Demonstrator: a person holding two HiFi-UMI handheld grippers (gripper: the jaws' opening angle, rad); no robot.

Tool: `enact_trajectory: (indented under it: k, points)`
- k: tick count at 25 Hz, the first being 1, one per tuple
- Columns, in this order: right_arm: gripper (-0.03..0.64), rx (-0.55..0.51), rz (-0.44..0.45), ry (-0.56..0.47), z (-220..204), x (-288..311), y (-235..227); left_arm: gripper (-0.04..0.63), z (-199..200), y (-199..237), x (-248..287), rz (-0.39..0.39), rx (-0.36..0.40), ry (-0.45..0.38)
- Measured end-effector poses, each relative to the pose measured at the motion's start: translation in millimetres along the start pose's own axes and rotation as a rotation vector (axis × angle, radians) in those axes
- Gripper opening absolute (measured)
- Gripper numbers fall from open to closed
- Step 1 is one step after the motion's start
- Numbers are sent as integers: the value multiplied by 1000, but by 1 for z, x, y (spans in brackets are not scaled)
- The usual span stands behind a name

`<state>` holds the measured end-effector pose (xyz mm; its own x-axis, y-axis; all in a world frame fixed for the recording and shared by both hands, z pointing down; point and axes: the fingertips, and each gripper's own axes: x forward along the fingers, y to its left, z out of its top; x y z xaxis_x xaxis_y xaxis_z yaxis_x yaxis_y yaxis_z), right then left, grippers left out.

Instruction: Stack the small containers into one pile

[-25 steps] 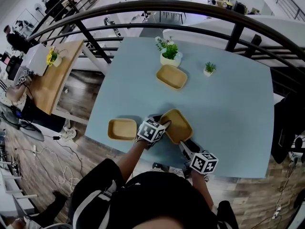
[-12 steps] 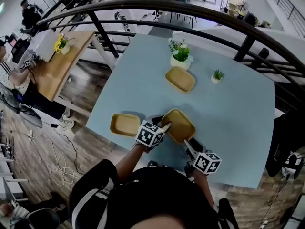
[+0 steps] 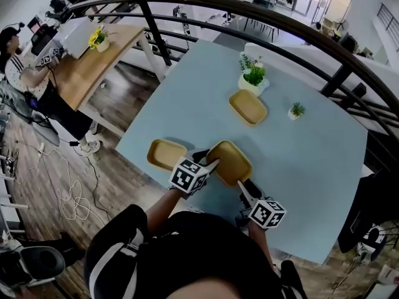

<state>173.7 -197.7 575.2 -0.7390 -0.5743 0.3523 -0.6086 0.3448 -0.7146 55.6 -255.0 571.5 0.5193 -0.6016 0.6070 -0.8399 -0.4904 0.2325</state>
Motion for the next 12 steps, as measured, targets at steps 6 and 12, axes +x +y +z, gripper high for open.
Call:
enact_trajectory:
  k: [6,12]
  points:
    - [192,-8,5,-6,2,-4,4,175,0,-5,-11,-4,27,3]
    - [192,-29,-37,-36,8,6,17,175,1,5,-21,-44,56,16]
